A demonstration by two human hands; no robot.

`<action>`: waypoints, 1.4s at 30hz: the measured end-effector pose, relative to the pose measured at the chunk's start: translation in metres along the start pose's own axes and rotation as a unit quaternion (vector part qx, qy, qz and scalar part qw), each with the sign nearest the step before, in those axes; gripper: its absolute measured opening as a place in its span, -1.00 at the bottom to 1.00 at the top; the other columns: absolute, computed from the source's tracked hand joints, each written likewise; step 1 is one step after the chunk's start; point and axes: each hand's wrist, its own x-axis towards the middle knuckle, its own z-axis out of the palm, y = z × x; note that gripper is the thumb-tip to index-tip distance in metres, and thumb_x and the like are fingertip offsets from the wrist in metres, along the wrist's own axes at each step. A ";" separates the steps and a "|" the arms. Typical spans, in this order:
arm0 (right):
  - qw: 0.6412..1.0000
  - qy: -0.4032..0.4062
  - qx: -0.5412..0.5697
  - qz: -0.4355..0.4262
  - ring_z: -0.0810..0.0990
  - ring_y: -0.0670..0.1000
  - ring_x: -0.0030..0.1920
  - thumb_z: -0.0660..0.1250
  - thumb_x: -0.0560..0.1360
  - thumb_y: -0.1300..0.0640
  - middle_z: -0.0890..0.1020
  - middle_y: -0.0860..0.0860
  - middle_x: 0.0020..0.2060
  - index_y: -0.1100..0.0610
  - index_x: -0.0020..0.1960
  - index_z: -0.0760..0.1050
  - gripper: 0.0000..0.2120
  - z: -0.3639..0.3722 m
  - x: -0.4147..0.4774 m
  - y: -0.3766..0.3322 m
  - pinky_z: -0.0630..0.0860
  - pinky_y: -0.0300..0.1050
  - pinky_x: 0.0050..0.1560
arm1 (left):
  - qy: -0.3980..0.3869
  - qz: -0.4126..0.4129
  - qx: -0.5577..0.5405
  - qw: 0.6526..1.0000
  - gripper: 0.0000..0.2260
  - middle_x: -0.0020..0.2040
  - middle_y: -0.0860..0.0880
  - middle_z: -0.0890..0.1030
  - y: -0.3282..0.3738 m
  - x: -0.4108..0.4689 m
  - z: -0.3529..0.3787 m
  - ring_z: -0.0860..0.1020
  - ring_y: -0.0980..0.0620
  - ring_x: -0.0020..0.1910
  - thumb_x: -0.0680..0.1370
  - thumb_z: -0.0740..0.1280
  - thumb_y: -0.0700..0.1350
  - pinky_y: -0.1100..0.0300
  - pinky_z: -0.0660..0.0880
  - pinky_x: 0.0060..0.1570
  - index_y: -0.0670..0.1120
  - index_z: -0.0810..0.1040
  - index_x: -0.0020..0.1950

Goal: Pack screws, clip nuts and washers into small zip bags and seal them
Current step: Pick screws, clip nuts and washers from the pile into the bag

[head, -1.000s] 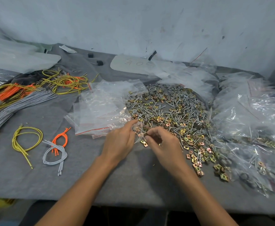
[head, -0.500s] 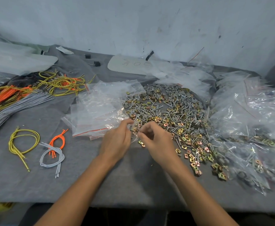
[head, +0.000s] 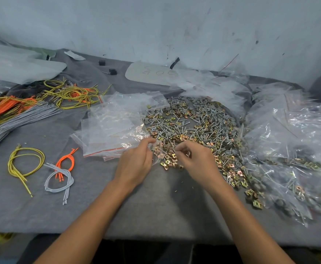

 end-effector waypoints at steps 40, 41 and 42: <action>0.997 -0.062 -0.040 -0.035 0.43 -0.07 -0.21 0.42 0.54 0.05 0.41 -0.10 -0.23 -0.11 0.06 0.68 -0.87 0.037 0.011 -0.028 0.28 -0.11 -0.16 | 0.004 -0.005 -0.010 1.000 -0.61 -0.08 -0.15 0.71 0.002 0.000 -0.003 0.62 -0.27 -0.04 0.56 0.06 -0.04 -0.04 0.48 -0.10 0.02 0.50 0.32; 0.994 -0.080 -0.059 -0.042 0.45 -0.05 -0.17 0.41 0.55 0.04 0.45 -0.08 -0.21 -0.12 0.10 0.67 -0.84 0.036 0.013 -0.028 0.31 -0.11 -0.14 | 0.002 -0.006 -0.011 1.000 -0.61 -0.07 -0.15 0.71 0.002 0.000 -0.003 0.62 -0.26 -0.03 0.55 0.06 -0.04 -0.05 0.49 -0.09 0.01 0.50 0.32; 0.994 -0.083 -0.060 -0.048 0.47 -0.05 -0.15 0.40 0.56 0.04 0.49 -0.07 -0.20 -0.12 0.13 0.67 -0.82 0.035 0.013 -0.027 0.33 -0.11 -0.12 | 0.000 -0.007 -0.012 1.000 -0.60 -0.07 -0.15 0.71 0.002 0.000 -0.003 0.62 -0.26 -0.03 0.55 0.06 -0.04 -0.05 0.49 -0.09 0.02 0.50 0.33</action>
